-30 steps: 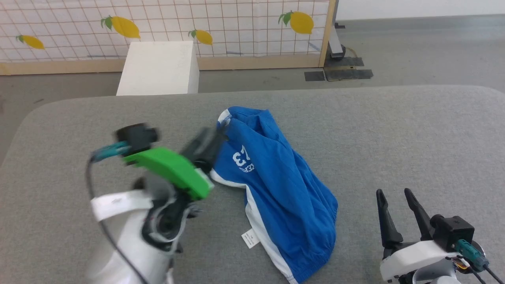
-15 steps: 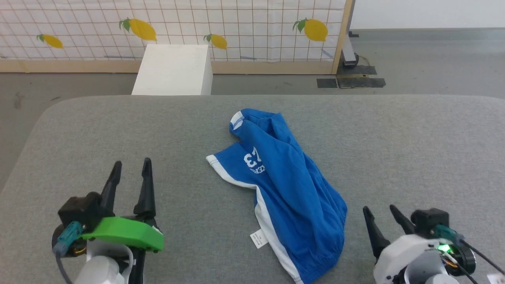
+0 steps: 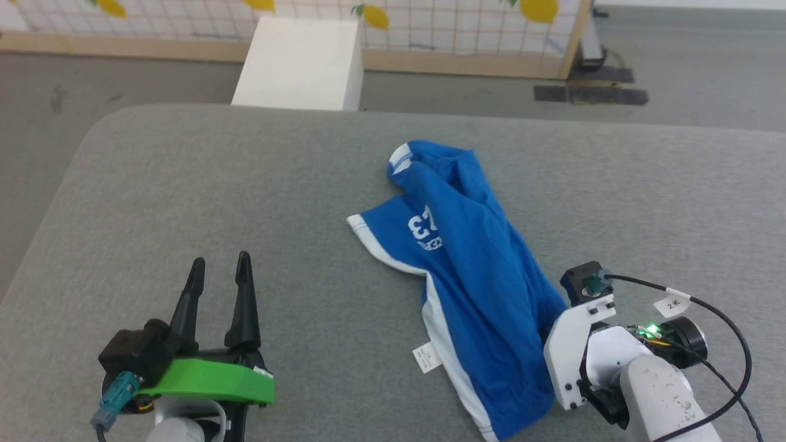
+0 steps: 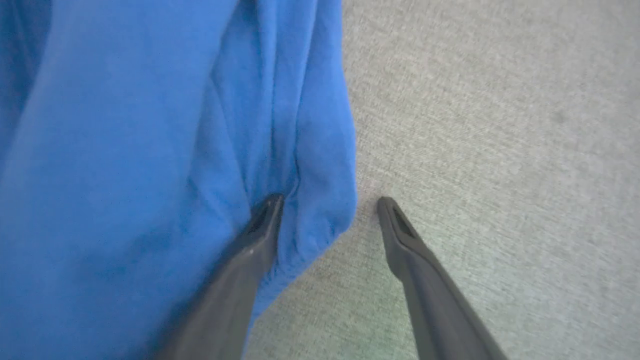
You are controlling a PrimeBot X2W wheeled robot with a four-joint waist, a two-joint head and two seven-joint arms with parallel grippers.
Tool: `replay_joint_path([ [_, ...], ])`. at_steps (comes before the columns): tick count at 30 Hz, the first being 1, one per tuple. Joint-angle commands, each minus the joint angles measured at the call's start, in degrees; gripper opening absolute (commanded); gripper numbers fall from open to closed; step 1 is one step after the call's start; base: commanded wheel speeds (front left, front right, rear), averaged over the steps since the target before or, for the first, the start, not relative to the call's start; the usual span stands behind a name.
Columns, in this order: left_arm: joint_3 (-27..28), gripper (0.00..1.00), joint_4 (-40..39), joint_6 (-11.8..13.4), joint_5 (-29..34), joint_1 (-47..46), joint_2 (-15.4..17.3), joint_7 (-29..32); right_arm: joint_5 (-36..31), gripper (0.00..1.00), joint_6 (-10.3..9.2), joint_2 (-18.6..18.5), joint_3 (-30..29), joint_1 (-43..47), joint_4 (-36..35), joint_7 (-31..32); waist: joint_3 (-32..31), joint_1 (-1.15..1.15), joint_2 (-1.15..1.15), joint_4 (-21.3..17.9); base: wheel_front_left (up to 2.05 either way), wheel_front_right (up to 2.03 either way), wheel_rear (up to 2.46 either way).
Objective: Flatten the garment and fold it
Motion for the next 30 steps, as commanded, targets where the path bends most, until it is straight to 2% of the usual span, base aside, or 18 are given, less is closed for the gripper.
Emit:
replay_joint_path([
  [1,0.4,1.0,-0.3,-0.7,1.2,-1.0,-0.5,-0.2,-0.1,1.0,-0.09,0.0,0.4,-0.9,1.2,1.2,2.8,0.0,0.0,2.7,0.0,0.0,0.0],
  [2,0.6,1.0,-0.3,-1.0,1.4,-1.3,-0.8,-0.2,0.4,0.86,-0.09,0.0,0.6,-1.1,1.6,1.7,3.2,0.0,0.0,3.1,0.0,0.0,0.0],
  [3,1.0,1.0,-0.5,-1.3,1.6,-1.8,-1.1,-0.2,1.0,0.38,-0.09,0.0,0.8,-1.5,1.7,1.4,3.6,0.0,0.0,3.5,0.0,0.0,0.0],
  [4,1.2,1.0,-0.5,-1.5,1.7,-2.1,-1.3,-0.2,1.2,0.0,-0.09,0.0,1.0,-1.7,1.9,1.4,3.9,0.0,0.0,3.9,0.0,0.0,0.0],
  [8,1.6,1.0,-0.3,-2.3,1.9,-3.0,-1.9,-0.2,2.0,0.0,-0.09,-1.6,0.0,-3.5,1.9,3.4,4.8,0.0,0.0,5.1,0.0,0.0,0.0],
  [17,1.0,1.0,0.3,-3.4,0.8,-4.7,-2.2,-0.2,1.6,0.0,-0.09,-13.2,-4.2,-17.3,-0.9,4.3,7.5,0.0,0.0,7.6,0.0,0.0,0.0],
  [21,0.3,1.0,0.4,-3.6,0.0,-6.0,-2.2,-0.2,-0.7,0.0,-0.09,-15.6,-5.2,-23.7,1.0,3.6,9.3,0.0,0.0,8.8,0.0,0.0,0.0],
  [24,0.1,1.0,0.5,-3.7,-0.1,-6.6,-2.2,-0.2,-2.9,0.0,-0.09,-15.9,-6.6,-26.8,2.9,0.9,10.0,0.0,0.0,9.0,0.0,0.0,0.0],
  [25,0.0,1.0,0.5,-3.8,-0.1,-6.8,-2.2,-0.2,-4.3,0.07,-0.09,-15.8,-7.4,-27.7,3.6,-0.7,10.2,0.0,0.0,9.0,0.0,0.0,0.0],
  [26,-0.1,1.0,0.5,-3.8,-0.2,-6.9,-2.2,-0.2,-4.9,1.0,-0.09,-15.6,-7.9,-28.3,4.6,-1.8,10.2,0.0,0.0,9.0,0.0,0.0,0.0],
  [30,-0.2,1.0,0.9,-3.8,0.3,-6.8,-2.2,-0.2,-6.2,1.0,-0.09,-13.2,-11.4,-29.6,7.4,-7.2,9.0,0.0,0.0,8.0,0.0,0.0,0.0],
])
